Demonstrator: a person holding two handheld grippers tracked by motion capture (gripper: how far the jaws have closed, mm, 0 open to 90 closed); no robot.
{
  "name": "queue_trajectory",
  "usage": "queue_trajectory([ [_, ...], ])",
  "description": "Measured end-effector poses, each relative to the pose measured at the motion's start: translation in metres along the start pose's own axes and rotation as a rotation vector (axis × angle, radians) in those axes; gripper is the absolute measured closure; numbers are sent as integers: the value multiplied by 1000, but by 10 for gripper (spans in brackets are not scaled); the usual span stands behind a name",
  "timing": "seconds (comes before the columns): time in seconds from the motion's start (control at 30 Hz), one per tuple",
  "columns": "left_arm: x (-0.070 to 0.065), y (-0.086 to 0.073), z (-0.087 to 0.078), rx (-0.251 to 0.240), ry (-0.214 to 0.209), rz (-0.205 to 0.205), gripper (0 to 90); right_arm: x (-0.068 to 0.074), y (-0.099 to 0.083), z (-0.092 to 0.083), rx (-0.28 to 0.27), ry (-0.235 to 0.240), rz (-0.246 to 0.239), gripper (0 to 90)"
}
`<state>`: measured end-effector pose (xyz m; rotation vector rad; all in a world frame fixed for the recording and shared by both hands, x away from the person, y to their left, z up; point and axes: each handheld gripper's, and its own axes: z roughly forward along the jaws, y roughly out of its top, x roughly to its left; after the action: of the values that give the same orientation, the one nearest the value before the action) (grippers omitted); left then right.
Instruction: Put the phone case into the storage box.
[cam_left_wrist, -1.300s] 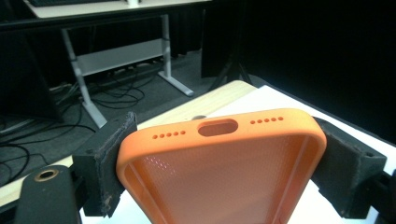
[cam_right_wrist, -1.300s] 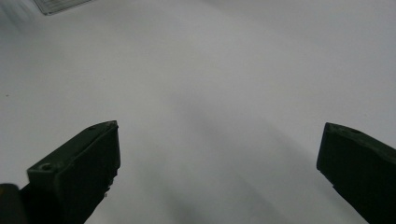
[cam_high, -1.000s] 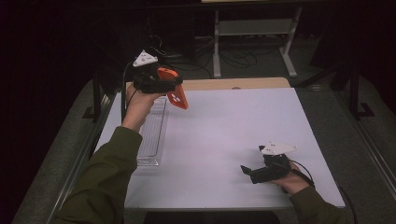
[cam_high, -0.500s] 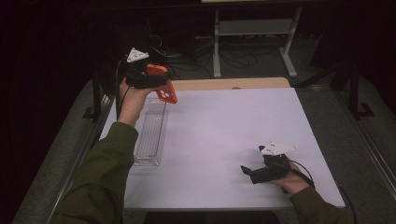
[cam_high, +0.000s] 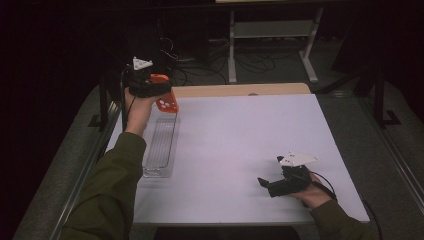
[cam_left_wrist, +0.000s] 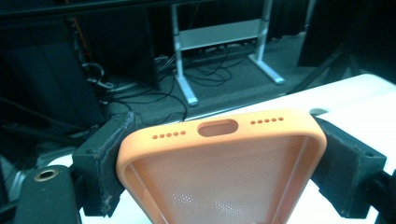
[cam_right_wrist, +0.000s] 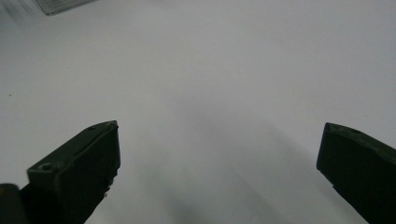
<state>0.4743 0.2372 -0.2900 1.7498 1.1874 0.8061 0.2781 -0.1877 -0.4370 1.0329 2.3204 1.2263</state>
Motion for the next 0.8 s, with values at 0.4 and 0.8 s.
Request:
queue_trajectory([
  [0.4,8,-20,19,64,79,-46,152,0,0,-1,2,-1,3,0],
  [0.8,8,-33,40,157,116,-37,151,0,0,-3,1,-3,8,0],
])
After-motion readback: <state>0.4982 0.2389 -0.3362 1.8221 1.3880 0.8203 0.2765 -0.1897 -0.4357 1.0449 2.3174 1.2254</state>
